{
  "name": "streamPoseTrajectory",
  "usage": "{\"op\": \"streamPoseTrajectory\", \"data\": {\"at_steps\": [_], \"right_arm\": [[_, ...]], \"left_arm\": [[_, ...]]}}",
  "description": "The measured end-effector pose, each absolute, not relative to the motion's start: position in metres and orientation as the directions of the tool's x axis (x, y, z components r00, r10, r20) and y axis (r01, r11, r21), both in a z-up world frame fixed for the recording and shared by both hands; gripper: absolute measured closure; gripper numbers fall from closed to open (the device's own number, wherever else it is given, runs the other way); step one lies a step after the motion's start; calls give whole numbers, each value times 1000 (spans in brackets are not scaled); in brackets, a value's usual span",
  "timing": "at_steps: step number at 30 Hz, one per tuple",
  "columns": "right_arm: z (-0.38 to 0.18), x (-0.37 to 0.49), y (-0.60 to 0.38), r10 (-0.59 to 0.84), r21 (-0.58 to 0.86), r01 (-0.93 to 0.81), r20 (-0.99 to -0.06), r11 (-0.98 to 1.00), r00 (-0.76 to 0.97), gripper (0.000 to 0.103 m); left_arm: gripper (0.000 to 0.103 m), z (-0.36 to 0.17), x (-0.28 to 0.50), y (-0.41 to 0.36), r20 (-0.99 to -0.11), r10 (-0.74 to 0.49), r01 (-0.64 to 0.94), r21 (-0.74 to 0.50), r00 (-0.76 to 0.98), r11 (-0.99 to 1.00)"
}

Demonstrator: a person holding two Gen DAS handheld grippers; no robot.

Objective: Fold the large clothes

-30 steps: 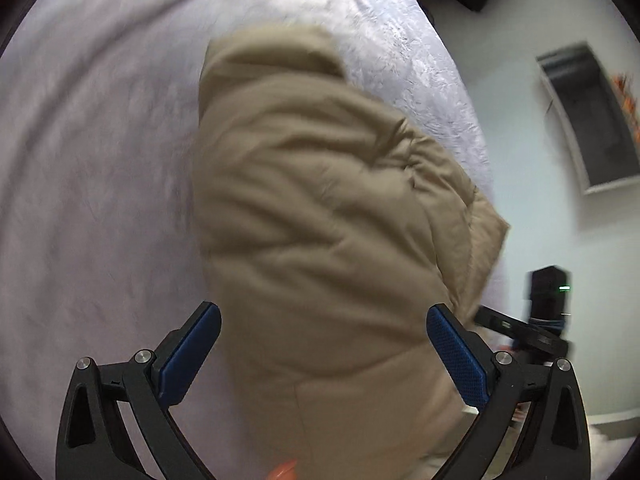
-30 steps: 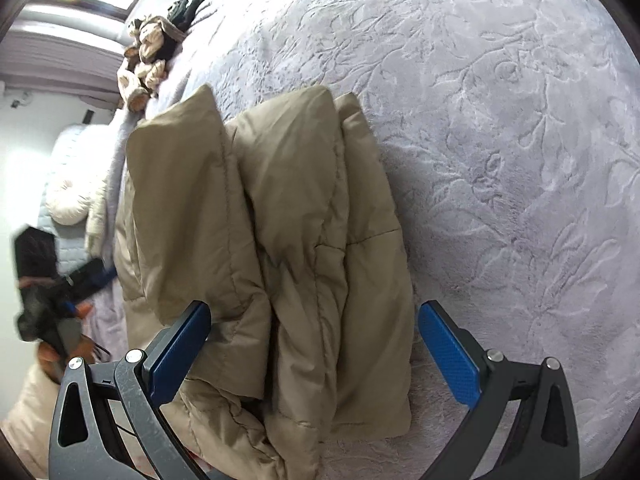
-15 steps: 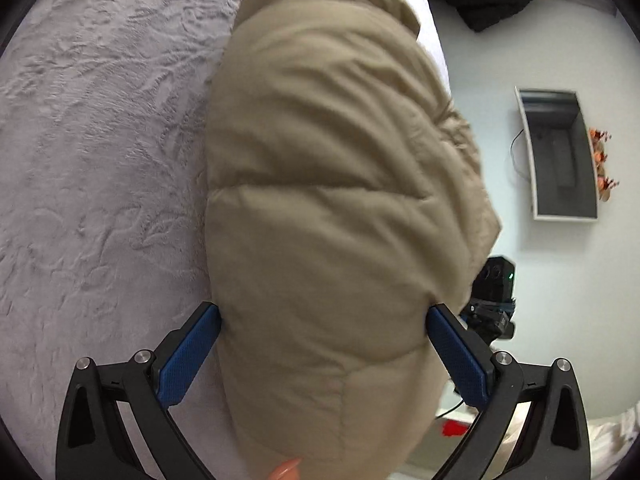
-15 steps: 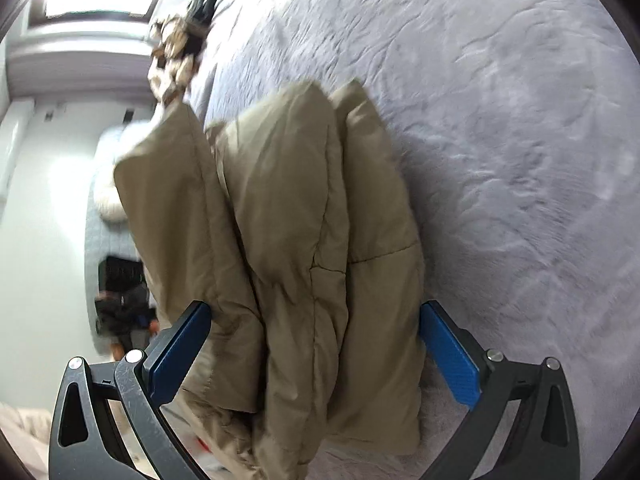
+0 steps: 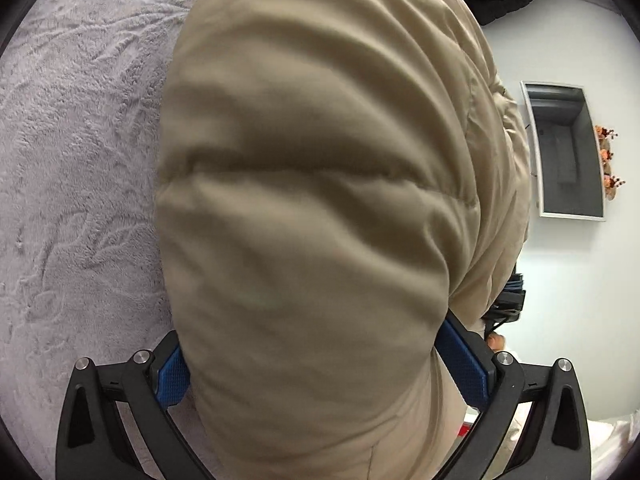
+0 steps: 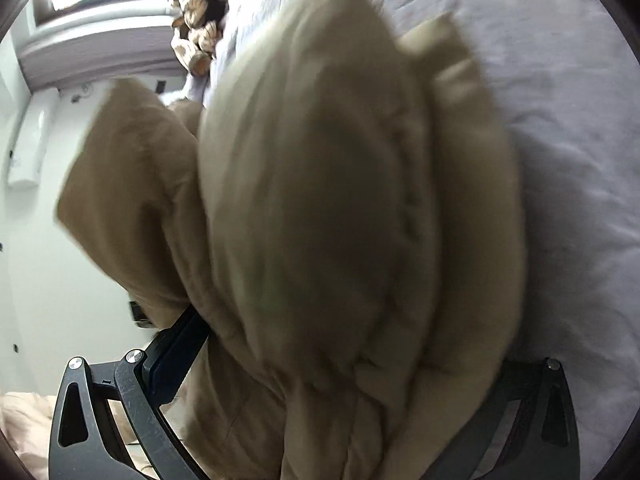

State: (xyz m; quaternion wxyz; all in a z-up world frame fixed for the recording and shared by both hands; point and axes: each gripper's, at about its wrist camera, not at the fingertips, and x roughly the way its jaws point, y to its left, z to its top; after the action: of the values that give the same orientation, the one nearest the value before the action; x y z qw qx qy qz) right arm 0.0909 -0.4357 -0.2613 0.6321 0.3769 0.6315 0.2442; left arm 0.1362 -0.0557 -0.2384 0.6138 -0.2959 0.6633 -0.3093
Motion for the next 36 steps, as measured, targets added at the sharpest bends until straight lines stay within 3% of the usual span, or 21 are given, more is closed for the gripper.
{"op": "streamPoseTrajectory", "data": {"at_steps": [4, 6, 9, 11, 24, 31, 34, 36], "right_arm": [[-261, 93, -430, 758, 756, 206, -646, 621, 90, 6], [-257, 91, -429, 755, 756, 208, -648, 621, 100, 28], [-246, 88, -425, 758, 765, 200, -640, 613, 124, 41], [-238, 88, -420, 756, 766, 186, -640, 615, 137, 44], [-195, 109, -277, 763, 792, 68, -605, 607, 228, 44], [-235, 162, -156, 801, 822, 40, -563, 568, 206, 44], [-260, 177, -125, 796, 816, 56, -575, 575, 189, 44], [-278, 184, -108, 775, 794, 95, -606, 600, 177, 39]], "left_arm": [[5, -222, 131, -76, -676, -735, 23, -737, -46, 676], [10, -212, 127, -79, -691, -722, 33, -723, -23, 690], [15, -193, 120, -79, -685, -728, 62, -726, 10, 684], [15, -183, 117, -78, -676, -737, 77, -733, 30, 676], [15, -133, 159, 58, -673, -728, 119, -718, 134, 686], [15, -149, 195, 160, -729, -653, 57, -657, 203, 751], [15, -173, 205, 177, -745, -635, 28, -644, 203, 765], [15, -183, 204, 175, -742, -641, 29, -649, 195, 760]]}}
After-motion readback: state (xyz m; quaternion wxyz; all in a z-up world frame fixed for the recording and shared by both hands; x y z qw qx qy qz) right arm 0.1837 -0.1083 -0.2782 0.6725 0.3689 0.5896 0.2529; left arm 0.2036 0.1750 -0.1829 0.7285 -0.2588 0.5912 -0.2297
